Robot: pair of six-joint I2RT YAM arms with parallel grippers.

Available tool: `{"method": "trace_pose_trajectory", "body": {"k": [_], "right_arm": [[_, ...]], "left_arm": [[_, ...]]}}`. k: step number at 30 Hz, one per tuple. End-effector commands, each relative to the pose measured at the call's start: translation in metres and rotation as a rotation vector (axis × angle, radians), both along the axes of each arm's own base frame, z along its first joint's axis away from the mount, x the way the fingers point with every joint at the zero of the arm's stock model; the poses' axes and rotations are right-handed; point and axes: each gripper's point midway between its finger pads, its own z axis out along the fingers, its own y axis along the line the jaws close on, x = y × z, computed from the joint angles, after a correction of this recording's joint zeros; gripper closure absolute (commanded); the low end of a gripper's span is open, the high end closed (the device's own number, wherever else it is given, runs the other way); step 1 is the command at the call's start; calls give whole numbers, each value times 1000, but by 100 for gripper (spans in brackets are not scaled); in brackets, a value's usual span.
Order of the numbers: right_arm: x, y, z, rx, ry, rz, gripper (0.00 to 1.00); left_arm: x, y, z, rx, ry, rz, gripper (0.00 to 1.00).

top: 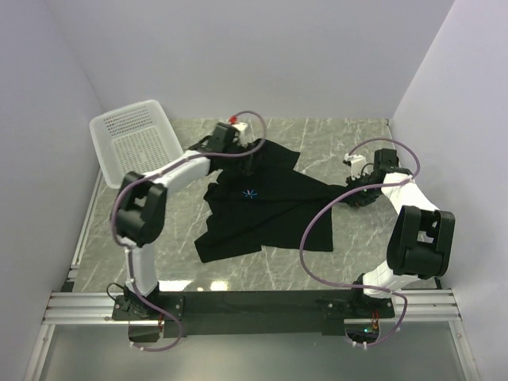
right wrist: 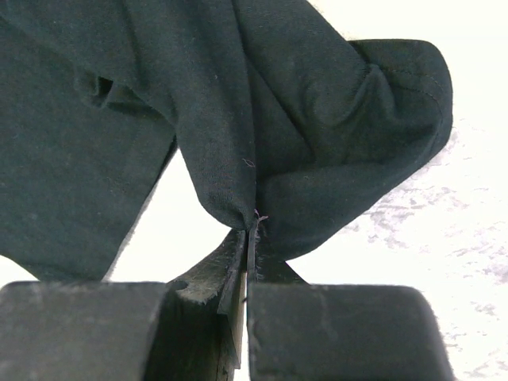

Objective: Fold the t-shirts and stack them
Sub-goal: Flatten out the T-shirt at the center of the board.

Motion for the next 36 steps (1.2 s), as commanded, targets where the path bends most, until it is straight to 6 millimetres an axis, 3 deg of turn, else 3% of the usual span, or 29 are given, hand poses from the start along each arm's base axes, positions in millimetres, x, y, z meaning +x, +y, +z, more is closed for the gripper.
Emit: {"method": "trace_pose_trajectory", "body": {"k": [1,3,4,7,17,18,20,23,24,26,28,29,31,32,34,35,36], "right_arm": [[8,4,9,23,-34,4,100],[11,5,10,27,-36,1,100],[11,4,10,28,-36,0,100],[13,5,10,31,-33,-4,100],[16,5,9,39,-25,-6,100],[16,5,11,40,-29,-6,100],[17,5,11,39,-32,-6,100],[16,5,11,36,-31,-7,100],[16,4,13,33,-37,-6,100],[16,2,12,21,-39,-5,100],[14,0,12,5,-41,0,100],[14,-1,13,-2,-47,1,100],[14,-2,13,-13,-55,9,100],[15,-3,14,-18,-60,9,100],[16,-3,16,-22,-67,15,100],[16,-3,17,-20,-72,16,100],[18,-3,18,-19,-78,20,100]], "left_arm": [[13,-11,2,204,-103,-27,30],[14,-14,-11,307,-111,-20,31],[20,-4,-13,385,-131,22,32],[19,0,-28,489,-125,31,34],[32,17,-56,644,-115,123,45],[36,18,-57,659,-119,137,50],[40,19,-56,662,-126,149,57],[45,16,-49,642,-146,158,77],[45,13,-41,619,-155,161,88],[49,15,-31,569,-155,186,98],[48,11,-14,445,-132,196,99],[51,24,-14,413,-105,222,99],[48,24,1,255,-60,232,99],[53,41,3,204,-35,264,99],[44,51,8,93,10,282,99],[41,71,9,67,28,315,99],[40,78,12,32,35,339,99]]}}
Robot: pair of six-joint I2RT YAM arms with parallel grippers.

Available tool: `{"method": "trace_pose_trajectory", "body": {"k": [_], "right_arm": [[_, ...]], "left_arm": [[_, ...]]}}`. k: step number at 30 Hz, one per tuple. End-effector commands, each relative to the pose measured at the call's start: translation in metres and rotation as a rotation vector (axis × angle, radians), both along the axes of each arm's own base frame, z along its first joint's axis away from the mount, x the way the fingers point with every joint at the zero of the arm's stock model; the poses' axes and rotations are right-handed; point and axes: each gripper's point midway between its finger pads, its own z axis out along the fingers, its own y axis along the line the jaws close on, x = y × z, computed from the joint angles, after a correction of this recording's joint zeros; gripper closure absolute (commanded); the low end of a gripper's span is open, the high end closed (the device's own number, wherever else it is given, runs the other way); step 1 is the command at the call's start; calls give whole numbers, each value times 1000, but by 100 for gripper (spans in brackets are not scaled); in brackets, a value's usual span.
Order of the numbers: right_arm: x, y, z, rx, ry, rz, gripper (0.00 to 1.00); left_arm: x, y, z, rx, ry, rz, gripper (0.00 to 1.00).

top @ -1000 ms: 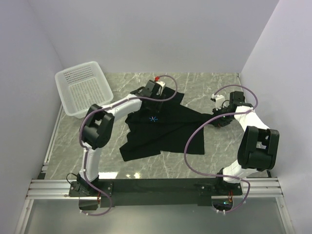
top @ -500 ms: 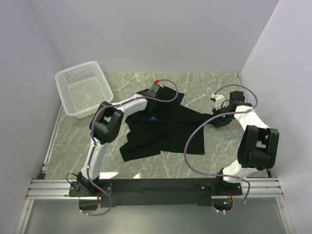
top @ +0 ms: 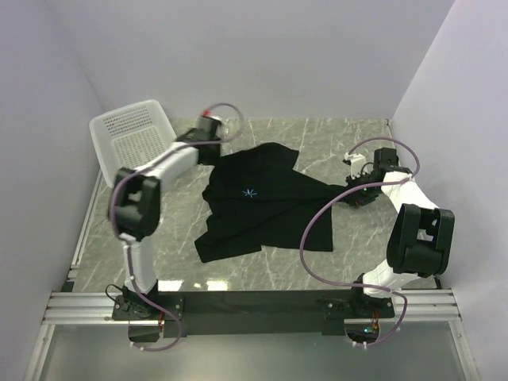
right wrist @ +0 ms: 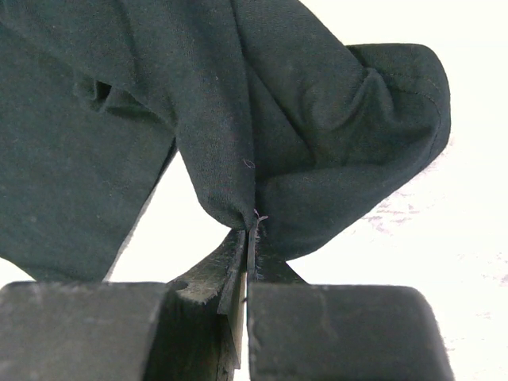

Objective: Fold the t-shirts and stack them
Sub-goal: Flatten out the T-shirt at the center of the board.

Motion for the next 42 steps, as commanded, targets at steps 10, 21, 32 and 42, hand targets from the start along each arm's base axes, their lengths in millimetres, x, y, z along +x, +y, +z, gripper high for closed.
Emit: {"method": "trace_pose_trajectory", "body": {"k": [10,21,32,42], "right_arm": [[18,-1,25,-26,-104,66,100],[-15,8,34,-94,-205,326,100],[-77,5,0,-169,-111,467,99],[-75,26,46,-75,-223,457,46]], "left_arm": [[-14,62,49,-362,-23,139,99],[10,60,46,-377,-21,111,99],[-11,51,45,-376,-3,-19,99],[-48,52,67,-353,-57,-150,45]]}}
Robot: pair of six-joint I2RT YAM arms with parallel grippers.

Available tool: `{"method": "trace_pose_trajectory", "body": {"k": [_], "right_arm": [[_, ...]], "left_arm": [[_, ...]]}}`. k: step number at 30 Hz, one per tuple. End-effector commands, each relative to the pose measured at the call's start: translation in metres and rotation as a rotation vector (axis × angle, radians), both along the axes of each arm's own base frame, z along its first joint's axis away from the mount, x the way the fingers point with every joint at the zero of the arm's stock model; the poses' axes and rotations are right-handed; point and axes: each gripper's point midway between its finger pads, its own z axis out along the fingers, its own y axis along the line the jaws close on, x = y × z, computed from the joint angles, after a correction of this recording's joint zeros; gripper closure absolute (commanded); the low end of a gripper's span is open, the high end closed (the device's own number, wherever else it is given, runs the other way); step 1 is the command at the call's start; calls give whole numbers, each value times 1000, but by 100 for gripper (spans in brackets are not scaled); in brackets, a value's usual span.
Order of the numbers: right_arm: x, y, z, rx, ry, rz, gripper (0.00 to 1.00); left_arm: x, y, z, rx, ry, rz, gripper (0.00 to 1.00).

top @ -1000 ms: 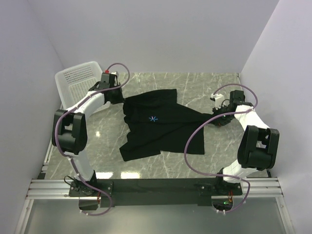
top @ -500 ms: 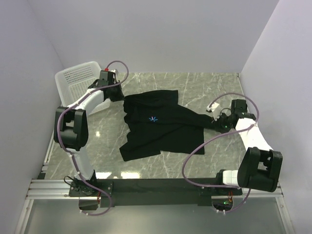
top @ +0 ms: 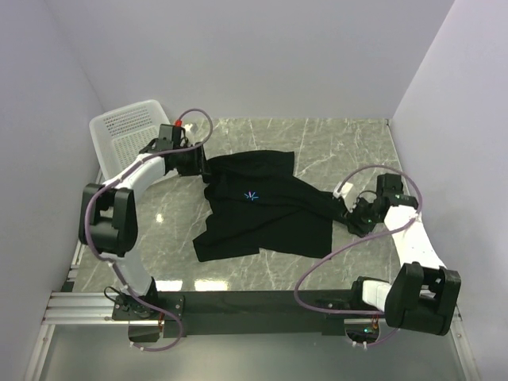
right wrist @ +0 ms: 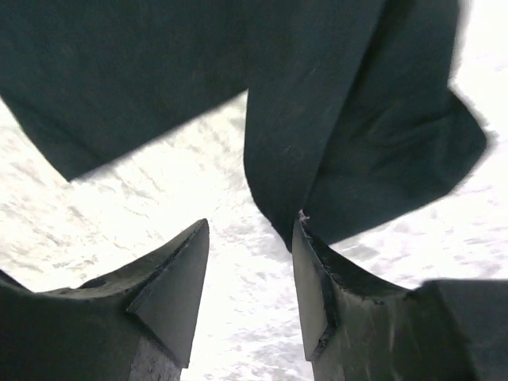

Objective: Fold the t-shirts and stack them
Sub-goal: Flatten out the T-shirt at the center of the board.

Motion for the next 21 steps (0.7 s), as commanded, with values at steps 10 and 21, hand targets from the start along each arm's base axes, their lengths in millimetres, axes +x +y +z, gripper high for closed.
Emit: {"method": "trace_pose_trajectory", "body": {"k": [10,21], "right_arm": [[73,40,93,346,-124,-97,45],[91,51,92,470,-57,-189,45]], "left_arm": [[42,-52,129,-157,-388,-232,37],[105,-116,38,-49,-286,-390,31]]}}
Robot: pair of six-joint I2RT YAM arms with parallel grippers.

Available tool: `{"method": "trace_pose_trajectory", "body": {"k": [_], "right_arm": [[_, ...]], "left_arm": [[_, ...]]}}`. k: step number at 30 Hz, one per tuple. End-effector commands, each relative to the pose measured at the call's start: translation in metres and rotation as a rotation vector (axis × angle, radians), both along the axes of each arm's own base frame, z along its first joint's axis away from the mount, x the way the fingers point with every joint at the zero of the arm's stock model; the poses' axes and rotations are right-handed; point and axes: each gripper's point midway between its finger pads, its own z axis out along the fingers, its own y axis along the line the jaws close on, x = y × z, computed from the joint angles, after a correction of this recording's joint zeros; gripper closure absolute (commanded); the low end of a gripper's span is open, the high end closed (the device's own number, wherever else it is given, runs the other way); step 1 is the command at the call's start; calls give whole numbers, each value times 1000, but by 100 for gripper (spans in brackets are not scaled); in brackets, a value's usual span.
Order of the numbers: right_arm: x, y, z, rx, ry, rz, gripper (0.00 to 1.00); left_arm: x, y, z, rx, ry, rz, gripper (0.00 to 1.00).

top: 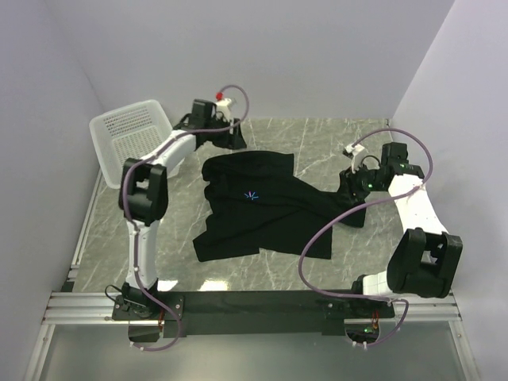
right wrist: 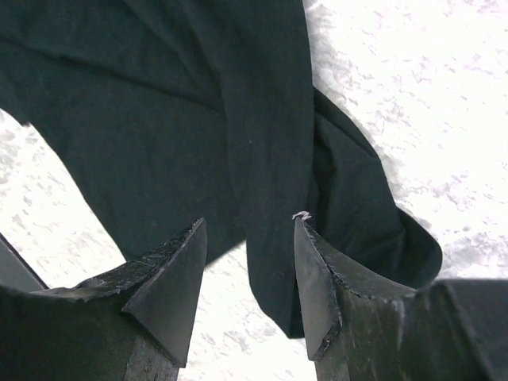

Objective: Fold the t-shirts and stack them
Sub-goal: Flatten out the T-shirt at the center of the board.

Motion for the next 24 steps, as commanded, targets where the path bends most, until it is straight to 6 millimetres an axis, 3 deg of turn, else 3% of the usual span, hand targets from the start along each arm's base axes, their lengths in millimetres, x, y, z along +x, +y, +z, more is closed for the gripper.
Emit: {"method": "trace_pose_trajectory", "body": {"k": [1,2,11,13,14,17,20,24], "right_arm": [[10,4,21,42,-62,-15,45],[10,4,20,42,-64,-15,45],[-1,8,7,57,-35,-18,45],[-2,9,5,63,-31,-18,45],[-3,9,5,66,-26,-19,45],[-3,10,3,68,-20,-17,45],[-1,9,4,66,-22,-21,45],[1,7,7,58,-31,-22,45]], "left_arm": [[9,-8,-4,82,-41,-31,30],[12,-7,-16,109,-34,-30,29],[27,6,-61,353,-58,19,28],[27,9,-66,385,-67,33,28],[34,10,-56,386,-116,49,28],[35,12,-55,405,-151,45,28],[32,10,-63,412,-124,4,29],[11,5,-80,397,-44,-88,29]]}}
